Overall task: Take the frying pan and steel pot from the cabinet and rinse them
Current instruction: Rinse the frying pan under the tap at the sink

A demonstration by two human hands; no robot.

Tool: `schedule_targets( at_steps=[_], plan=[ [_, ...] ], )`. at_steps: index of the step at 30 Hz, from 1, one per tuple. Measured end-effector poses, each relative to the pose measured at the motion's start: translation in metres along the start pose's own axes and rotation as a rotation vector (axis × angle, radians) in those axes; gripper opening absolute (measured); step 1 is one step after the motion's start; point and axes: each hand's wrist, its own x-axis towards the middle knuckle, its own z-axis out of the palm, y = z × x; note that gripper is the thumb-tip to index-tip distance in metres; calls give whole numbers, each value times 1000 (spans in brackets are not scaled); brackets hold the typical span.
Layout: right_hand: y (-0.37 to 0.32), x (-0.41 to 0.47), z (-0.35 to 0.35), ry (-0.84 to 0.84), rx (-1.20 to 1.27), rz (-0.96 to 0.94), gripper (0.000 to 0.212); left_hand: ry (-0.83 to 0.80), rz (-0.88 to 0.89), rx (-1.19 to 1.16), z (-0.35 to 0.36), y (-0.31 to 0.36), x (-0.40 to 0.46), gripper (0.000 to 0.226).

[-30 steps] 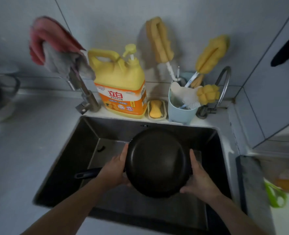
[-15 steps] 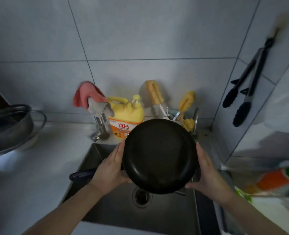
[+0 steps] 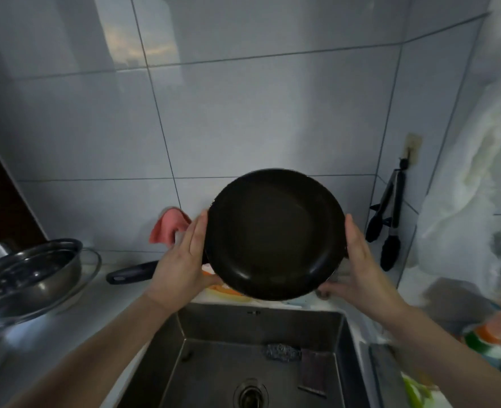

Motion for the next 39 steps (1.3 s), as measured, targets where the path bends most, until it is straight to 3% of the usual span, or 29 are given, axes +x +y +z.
schedule_targets(
  at_steps=[4,15,23,27,33,39],
  plan=[
    [-12,30,-22,128,-96,-158,139,124,3,54,-27,5,20,122],
    [-33,89,-68,353,-197,-362,123,512,54,197,-75,14,65,106],
    [-36,106,-73,374,-205,-382,120,532,39,221,-81,8,78,107],
    [-32,101,-65,296,-194,-288,125,395,-8,153,-70,5,72,115],
    [-21,80,-52,-57,-92,12,150,5,-81,-131,-51,6,57,134],
    [-21,46,-46,-349,77,230,121,-498,-105,-309,-21,-15,45,134]
  ],
)
